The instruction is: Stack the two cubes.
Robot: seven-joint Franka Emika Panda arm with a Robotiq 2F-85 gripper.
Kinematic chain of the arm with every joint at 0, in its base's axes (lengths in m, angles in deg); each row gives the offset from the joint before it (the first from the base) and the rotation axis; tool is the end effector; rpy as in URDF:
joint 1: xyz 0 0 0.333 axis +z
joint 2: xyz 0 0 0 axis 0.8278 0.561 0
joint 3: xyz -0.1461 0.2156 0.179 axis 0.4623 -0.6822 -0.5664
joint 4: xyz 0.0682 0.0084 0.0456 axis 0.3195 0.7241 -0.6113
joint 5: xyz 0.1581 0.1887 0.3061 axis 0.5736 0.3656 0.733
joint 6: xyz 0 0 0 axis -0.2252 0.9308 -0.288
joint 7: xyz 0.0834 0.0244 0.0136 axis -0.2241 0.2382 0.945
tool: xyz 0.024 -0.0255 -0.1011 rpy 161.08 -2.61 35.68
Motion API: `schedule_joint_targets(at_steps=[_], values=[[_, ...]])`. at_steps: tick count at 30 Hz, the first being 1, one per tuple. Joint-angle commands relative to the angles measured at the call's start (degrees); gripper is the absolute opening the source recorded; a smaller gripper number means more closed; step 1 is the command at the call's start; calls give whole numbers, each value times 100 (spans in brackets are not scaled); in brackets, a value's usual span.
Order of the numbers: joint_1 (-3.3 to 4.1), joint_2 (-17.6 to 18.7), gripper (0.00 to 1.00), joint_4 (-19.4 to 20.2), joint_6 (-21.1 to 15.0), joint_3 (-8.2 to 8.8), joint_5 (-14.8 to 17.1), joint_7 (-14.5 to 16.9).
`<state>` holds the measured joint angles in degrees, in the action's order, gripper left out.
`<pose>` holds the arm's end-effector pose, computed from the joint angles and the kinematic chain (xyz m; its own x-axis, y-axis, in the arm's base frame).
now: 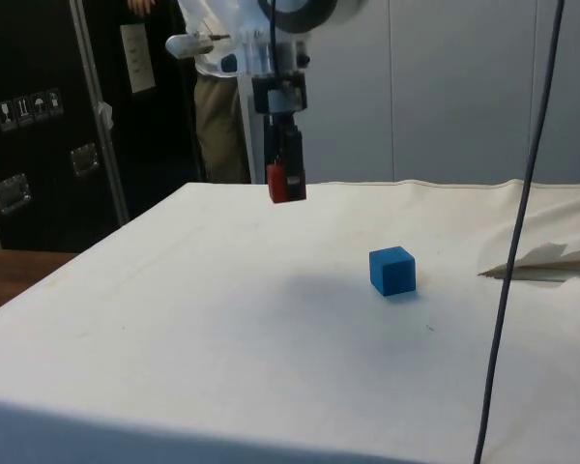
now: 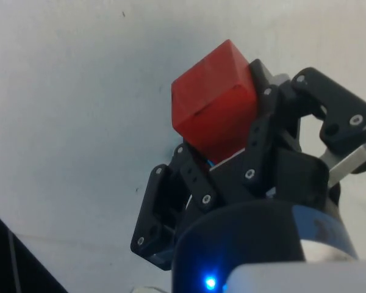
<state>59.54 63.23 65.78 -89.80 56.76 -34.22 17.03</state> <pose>0.5188 -0.0473 0.2867 0.8782 0.4783 0.0092 0.4783 -0.8776 -0.0331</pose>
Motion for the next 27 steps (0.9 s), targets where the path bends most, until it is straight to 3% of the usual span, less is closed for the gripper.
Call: schedule_joint_targets(at_steps=[1, 8, 9, 15, 27], values=[[-11, -109, 0, 74, 46, 0, 46, 63], [-23, -561, 0, 378, 206, 34, 23, 155], [-17, -470, 0, 309, 178, 29, 0, 109], [-17, -917, 0, 699, 246, 63, 29, 252], [-17, -1387, 0, 1203, 235, 74, 6, 418]])
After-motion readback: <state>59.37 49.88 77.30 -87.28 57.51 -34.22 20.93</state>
